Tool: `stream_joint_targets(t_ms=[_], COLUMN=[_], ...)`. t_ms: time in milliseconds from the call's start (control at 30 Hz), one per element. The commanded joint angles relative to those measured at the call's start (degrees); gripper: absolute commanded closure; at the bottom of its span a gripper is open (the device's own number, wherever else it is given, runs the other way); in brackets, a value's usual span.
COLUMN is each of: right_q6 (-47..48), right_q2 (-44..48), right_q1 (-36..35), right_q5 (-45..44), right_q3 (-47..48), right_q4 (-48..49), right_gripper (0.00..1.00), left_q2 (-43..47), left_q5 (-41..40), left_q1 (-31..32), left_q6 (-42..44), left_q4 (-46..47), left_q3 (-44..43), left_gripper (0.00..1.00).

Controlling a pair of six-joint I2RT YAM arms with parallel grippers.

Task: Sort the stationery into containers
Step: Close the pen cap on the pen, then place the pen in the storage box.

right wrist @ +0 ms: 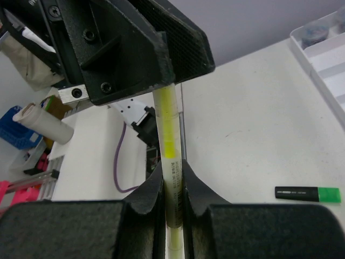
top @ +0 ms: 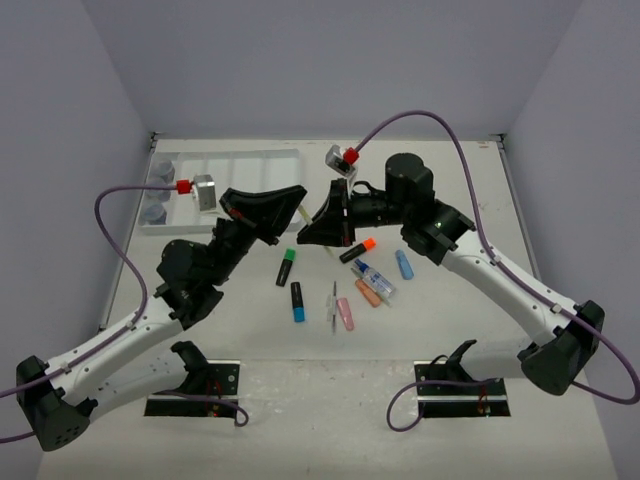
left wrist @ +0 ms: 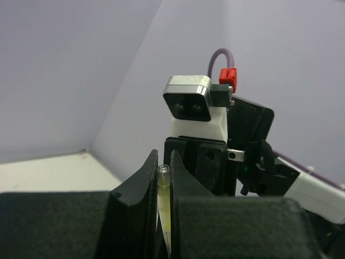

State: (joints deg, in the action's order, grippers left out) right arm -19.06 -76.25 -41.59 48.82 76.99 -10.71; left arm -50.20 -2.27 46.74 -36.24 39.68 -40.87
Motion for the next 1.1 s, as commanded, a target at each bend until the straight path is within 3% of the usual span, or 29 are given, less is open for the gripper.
stream_joint_targets(t_ms=[0,100,200,233,300,433,567,733,1067], right_q6=[-5.2,-5.5,-4.8,-4.2,-3.5,-2.9,-1.6,-1.7,-2.6], right_q2=[3.7,5.1,6.5,7.1,9.0,16.7,19.8,19.9,16.8], right_q1=[4.1,4.1,4.4,4.9,6.5,9.8,11.0,11.0,11.0], right_q5=[-10.6,-9.8,-11.3,-11.9,-13.7,-24.1,-30.1,-30.7,-29.8], right_q3=[-11.7,-15.8,-18.2,-19.0,-21.2,-27.6,-29.0,-30.0,-29.5], right_q4=[22.7,23.9,21.8,19.8,17.3,14.8,12.2,11.8,11.8], right_gripper=[0.84,0.56,0.11,0.02,0.01,0.01,0.01,0.01,0.01], left_q2=[-1.8,-4.5,-8.5,-9.9,-12.9,-25.5,-34.4,-46.7,-59.6], left_q5=[7.5,8.9,9.0,8.8,6.2,-16.8,-37.4,-25.6,-18.9], left_q1=[-4.8,-9.5,-13.0,-14.3,-16.2,-19.0,-25.9,-40.2,-48.4], left_q6=[6.8,7.7,9.3,10.5,13.7,24.0,37.3,38.5,41.7], left_q4=[-30.9,-32.6,-34.6,-36.4,-40.8,-51.5,-40.3,-36.5,-29.0], left_q3=[-8.5,-13.9,-19.8,-21.7,-25.4,-35.0,-36.7,-45.4,-43.5], left_gripper=[1.00,1.00,1.00,1.00,1.00,1.00,1.00,1.00,1.00])
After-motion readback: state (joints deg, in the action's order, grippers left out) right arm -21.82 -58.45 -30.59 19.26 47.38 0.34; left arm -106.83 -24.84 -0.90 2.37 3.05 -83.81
